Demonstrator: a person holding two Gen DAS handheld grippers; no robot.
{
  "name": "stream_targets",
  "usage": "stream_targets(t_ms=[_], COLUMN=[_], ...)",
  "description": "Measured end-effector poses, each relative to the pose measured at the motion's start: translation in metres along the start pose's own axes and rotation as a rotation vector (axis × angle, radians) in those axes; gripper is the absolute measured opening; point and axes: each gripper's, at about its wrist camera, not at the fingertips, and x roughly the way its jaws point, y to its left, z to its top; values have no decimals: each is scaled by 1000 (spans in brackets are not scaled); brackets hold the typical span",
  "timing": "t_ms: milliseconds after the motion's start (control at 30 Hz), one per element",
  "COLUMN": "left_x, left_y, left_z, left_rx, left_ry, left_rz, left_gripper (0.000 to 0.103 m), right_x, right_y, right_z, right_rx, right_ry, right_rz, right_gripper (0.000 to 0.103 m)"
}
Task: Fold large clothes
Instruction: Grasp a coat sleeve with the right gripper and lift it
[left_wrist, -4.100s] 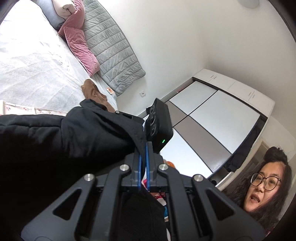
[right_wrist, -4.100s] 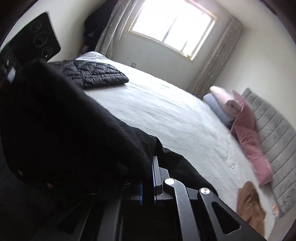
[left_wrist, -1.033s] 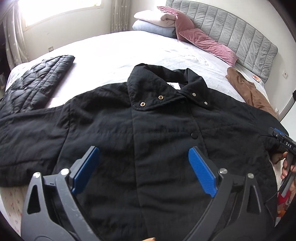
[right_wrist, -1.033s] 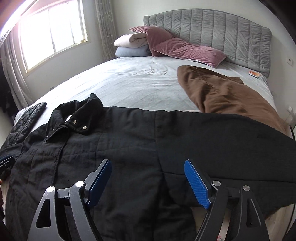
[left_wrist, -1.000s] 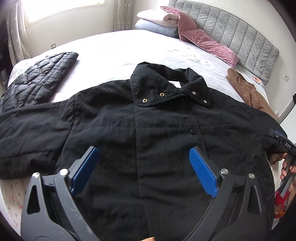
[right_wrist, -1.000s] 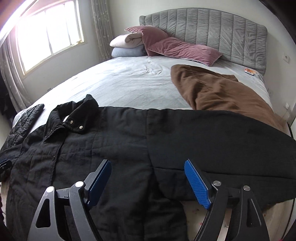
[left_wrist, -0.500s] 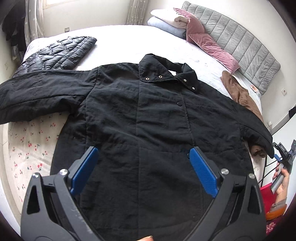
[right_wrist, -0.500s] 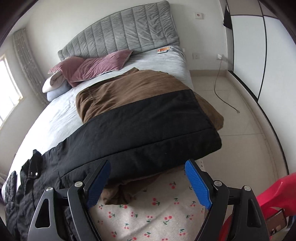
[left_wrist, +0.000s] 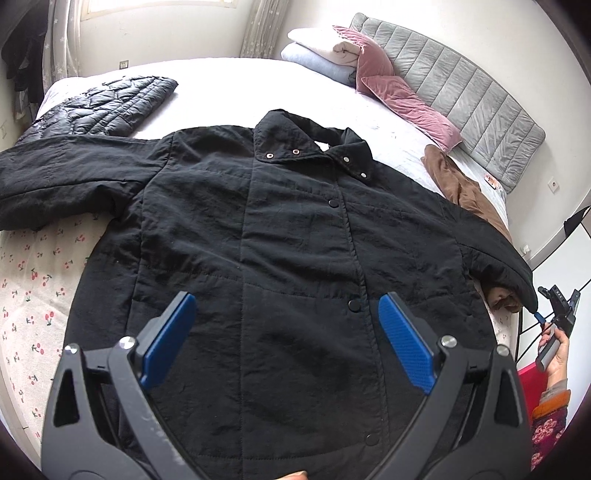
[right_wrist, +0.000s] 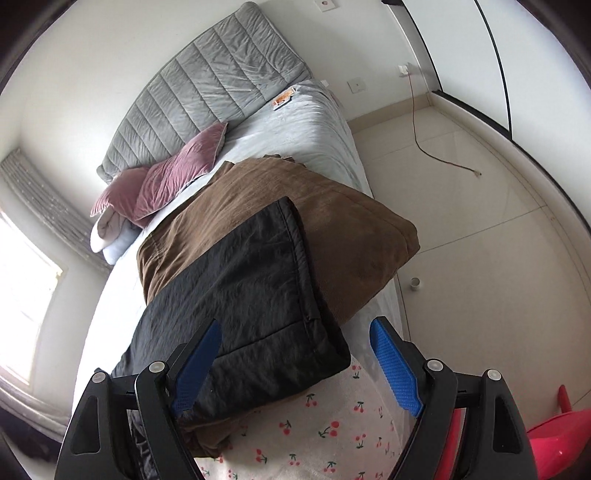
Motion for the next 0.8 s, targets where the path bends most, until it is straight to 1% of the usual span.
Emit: stream_targets(t_ms=[100, 200, 267, 300, 367, 400, 433, 500, 567, 600, 667, 800], left_x=[6, 3, 1, 0, -2, -3, -4, -4, -3, -1, -1, 0], left_y=[1, 0, 0, 0, -1, -1, -2, -3, -6, -7, -12, -26], left_z=[1, 4, 6, 7, 9, 9, 9, 10, 12, 13, 17, 26], left_rx=[5, 18, 22, 22, 25, 27, 30, 37, 44, 45, 49, 89], left_ry=[20, 11, 7, 5, 0, -3, -5, -8, -4, 0, 3, 4], left_rz=[0, 3, 6, 5, -1, -3, -5, -7, -8, -8, -15, -40], left_gripper=[99, 99, 99, 99, 99, 99, 99, 99, 99, 99, 99, 99], right_x=[8, 15, 16, 15, 7, 3, -1, -11, -24, -31, -45, -68], right_y=[-9, -11, -12, -12, -9, -6, -4, -1, 12, 22, 45, 104], right_z=[0, -5, -7, -7, -7, -5, -4, -2, 0, 0, 0, 2], right_rx=[52, 80, 106, 120, 122, 106, 91, 94, 66, 35, -25, -108], right_ry=[25, 56, 64, 68, 40, 22, 6, -26, -68, -88, -130, -158], right_rz=[-14, -12, 5, 24, 11, 7, 11, 37, 29, 29, 40, 169], right_gripper=[82, 79, 68, 59, 48, 32, 23, 17, 15, 13, 13, 12])
